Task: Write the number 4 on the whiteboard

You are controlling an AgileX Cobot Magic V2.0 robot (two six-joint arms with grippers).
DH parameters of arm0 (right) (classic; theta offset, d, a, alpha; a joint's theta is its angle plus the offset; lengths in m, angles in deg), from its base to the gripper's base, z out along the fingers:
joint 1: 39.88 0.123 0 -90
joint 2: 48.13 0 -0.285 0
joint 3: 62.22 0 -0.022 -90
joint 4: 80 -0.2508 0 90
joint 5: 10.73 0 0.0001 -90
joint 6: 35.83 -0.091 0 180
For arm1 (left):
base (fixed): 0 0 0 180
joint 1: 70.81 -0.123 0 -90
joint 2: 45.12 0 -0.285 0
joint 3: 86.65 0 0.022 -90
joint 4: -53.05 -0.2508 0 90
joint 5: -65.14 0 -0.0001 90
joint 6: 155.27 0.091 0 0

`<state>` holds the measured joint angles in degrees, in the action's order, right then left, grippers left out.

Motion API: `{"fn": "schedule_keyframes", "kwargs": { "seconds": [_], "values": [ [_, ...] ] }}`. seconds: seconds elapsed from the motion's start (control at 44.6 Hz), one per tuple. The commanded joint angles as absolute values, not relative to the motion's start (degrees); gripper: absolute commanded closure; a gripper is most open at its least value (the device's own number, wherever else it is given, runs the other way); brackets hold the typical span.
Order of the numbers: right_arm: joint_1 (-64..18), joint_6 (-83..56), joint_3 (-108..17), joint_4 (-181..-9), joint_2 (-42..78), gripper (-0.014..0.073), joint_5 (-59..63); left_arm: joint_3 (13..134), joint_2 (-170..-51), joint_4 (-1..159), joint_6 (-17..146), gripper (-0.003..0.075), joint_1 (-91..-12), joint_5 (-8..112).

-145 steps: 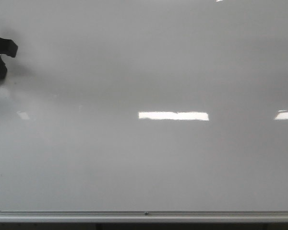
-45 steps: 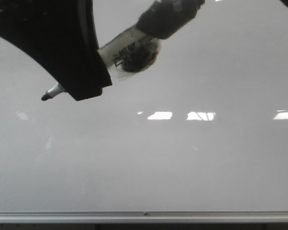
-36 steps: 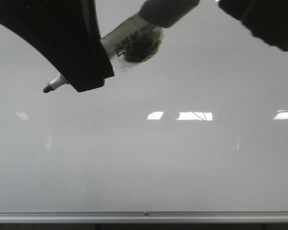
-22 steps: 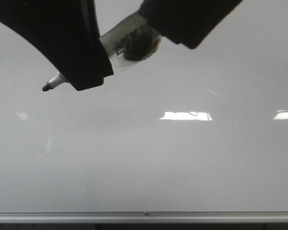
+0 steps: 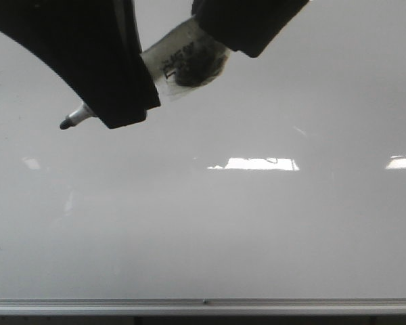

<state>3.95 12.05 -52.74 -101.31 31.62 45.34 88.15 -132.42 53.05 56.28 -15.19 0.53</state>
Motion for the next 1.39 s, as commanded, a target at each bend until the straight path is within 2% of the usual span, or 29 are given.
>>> {"fn": "schedule_keyframes", "kwargs": {
  "seconds": [0.0, 0.09, 0.179, 0.224, 0.314, 0.471, 0.628, 0.942, 1.099, 1.211, 1.368],
  "values": [
    [4.01, 12.34, -54.60, -102.49, 30.29, 0.0559, 45.38, 89.90, -130.86, 53.40, 56.08, 0.0703, -14.80, 1.97],
    [4.01, 12.34, -54.60, -102.49, 30.29, 0.0617, 46.05, 89.90, -130.86, 53.40, 56.08, 0.0567, -14.80, 2.10],
    [3.96, 12.34, -54.60, -102.49, 30.29, 0.0652, 46.34, 89.90, -130.86, 53.40, 56.08, 0.0361, -14.80, 2.42],
    [3.96, 12.34, -54.60, -102.49, 30.29, 0.0662, 46.46, 89.90, -130.76, 53.40, 56.08, 0.0283, -14.80, 2.42],
    [3.84, 12.34, -54.60, -102.38, 30.29, 0.0662, 46.87, 89.90, -130.23, 53.05, 56.08, 0.0195, -14.80, 1.69],
    [1.20, 11.34, -54.60, -102.06, 29.19, 0.0662, 49.86, 89.90, -127.08, 52.02, 54.29, 0.0188, -16.57, -1.16],
    [-5.25, 7.44, -54.60, -100.42, 25.81, 0.0662, 52.71, 88.04, -121.17, 52.42, 52.27, 0.0188, -22.75, -0.95],
    [-22.33, -12.96, -54.36, -94.33, 13.64, 0.0662, 53.07, 79.18, -107.48, 66.09, 49.40, 0.0188, -43.33, 5.49],
    [-29.54, -16.27, -49.73, -94.32, 6.20, 0.0662, 48.85, 76.91, -103.24, 67.54, 45.43, 0.0188, -52.05, 8.68],
    [-30.83, -16.27, -44.06, -95.69, 1.40, 0.0662, 46.31, 76.42, -101.58, 68.55, 45.28, 0.0188, -56.25, 10.80],
    [-30.97, -15.79, -36.96, -95.19, -0.51, 0.0662, 42.19, 76.42, -101.88, 68.90, 45.28, 0.0188, -56.93, 11.81]
  ]
}}
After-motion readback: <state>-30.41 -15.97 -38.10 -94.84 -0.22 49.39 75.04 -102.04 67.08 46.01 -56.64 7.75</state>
